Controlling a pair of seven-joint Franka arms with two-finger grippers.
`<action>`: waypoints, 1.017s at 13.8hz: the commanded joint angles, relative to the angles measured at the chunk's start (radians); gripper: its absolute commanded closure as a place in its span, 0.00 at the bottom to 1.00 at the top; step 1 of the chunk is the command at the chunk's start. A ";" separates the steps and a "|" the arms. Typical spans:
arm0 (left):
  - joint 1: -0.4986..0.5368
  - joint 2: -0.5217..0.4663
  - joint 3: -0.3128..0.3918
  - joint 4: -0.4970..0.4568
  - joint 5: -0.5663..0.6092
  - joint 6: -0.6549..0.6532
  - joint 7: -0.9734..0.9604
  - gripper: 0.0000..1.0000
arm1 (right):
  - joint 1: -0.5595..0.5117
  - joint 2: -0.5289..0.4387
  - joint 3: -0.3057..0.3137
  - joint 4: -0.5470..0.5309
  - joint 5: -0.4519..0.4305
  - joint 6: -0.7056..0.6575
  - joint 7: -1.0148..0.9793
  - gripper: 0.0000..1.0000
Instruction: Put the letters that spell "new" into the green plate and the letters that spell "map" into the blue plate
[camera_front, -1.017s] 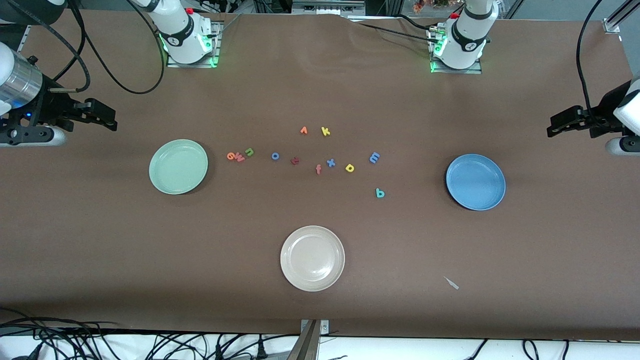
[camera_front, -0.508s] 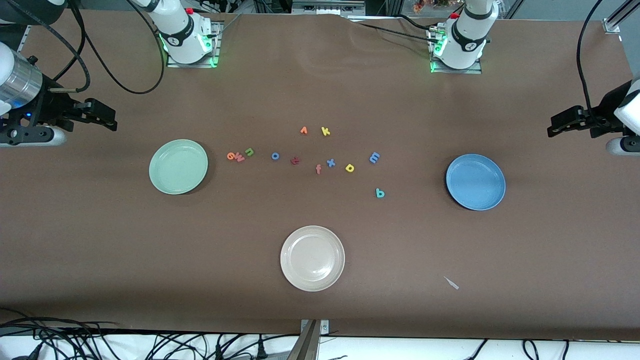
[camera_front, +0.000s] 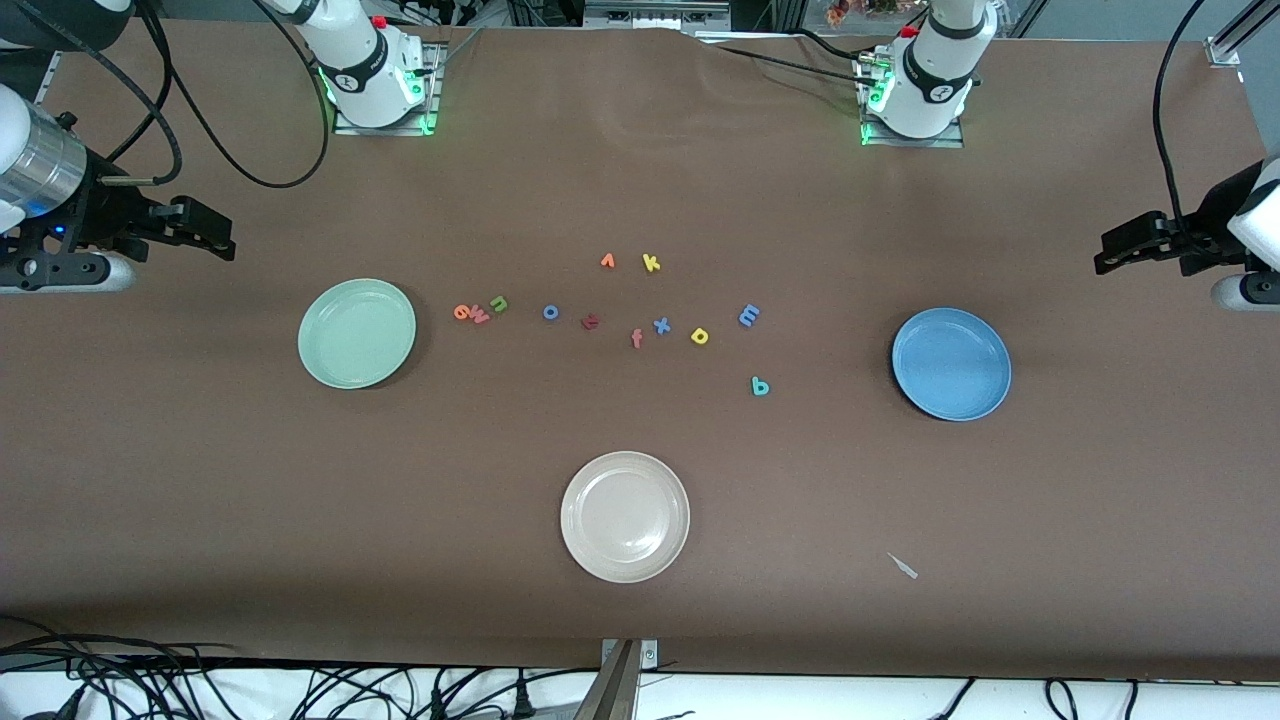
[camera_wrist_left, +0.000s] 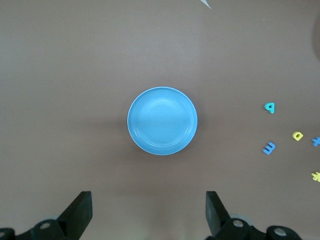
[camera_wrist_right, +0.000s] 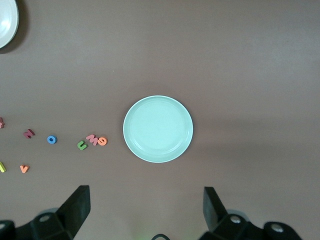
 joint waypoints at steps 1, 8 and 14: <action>-0.004 0.000 0.001 0.015 0.014 -0.016 0.010 0.00 | 0.000 -0.004 0.000 0.006 -0.011 -0.004 0.003 0.00; -0.004 0.000 0.001 0.015 0.014 -0.018 0.012 0.00 | 0.005 -0.001 0.006 -0.003 -0.008 -0.012 0.008 0.00; -0.005 0.000 0.001 0.015 0.014 -0.018 0.012 0.00 | 0.005 0.008 0.008 -0.003 -0.017 -0.003 0.003 0.00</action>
